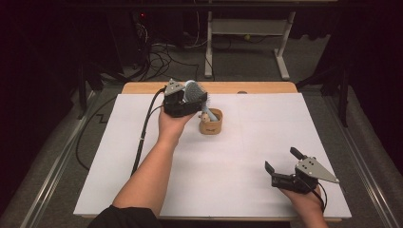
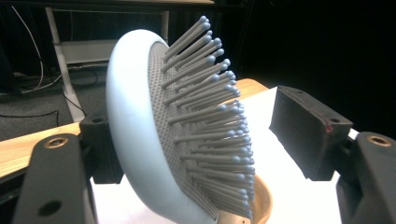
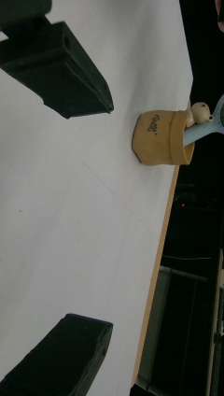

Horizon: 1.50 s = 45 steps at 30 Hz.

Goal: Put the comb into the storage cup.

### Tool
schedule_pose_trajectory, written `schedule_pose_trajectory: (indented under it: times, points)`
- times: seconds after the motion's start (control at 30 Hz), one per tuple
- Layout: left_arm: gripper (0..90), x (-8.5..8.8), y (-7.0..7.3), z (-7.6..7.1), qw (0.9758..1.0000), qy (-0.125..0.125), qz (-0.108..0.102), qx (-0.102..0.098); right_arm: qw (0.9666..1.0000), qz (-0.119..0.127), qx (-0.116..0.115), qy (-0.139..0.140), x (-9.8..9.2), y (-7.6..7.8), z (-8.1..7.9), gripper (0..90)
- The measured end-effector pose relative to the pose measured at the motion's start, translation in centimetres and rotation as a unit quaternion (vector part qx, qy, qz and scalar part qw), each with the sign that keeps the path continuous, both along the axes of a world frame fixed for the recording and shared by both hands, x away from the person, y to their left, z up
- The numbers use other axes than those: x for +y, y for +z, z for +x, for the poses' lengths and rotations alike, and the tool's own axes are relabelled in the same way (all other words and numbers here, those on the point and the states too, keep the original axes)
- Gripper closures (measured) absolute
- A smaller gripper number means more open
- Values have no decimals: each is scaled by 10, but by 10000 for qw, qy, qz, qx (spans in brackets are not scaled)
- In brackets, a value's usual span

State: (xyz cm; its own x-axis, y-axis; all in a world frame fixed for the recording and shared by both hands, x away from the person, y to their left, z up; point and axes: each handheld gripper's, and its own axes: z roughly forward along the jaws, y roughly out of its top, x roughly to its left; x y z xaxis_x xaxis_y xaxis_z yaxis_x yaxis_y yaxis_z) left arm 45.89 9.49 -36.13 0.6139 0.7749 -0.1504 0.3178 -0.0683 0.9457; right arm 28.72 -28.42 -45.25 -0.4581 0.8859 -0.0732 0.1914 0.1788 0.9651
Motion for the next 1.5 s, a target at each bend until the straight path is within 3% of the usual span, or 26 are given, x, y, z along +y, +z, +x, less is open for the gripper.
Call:
schedule_pose_trajectory:
  times: [0.87,1.5]
  points:
    - [147,10,-10,6,9998,103,83,118,10000,4,0,-32,0,0,0,3]
    - [124,10,-11,6,9999,77,110,60,10000,11,16,-33,0,0,0,3]
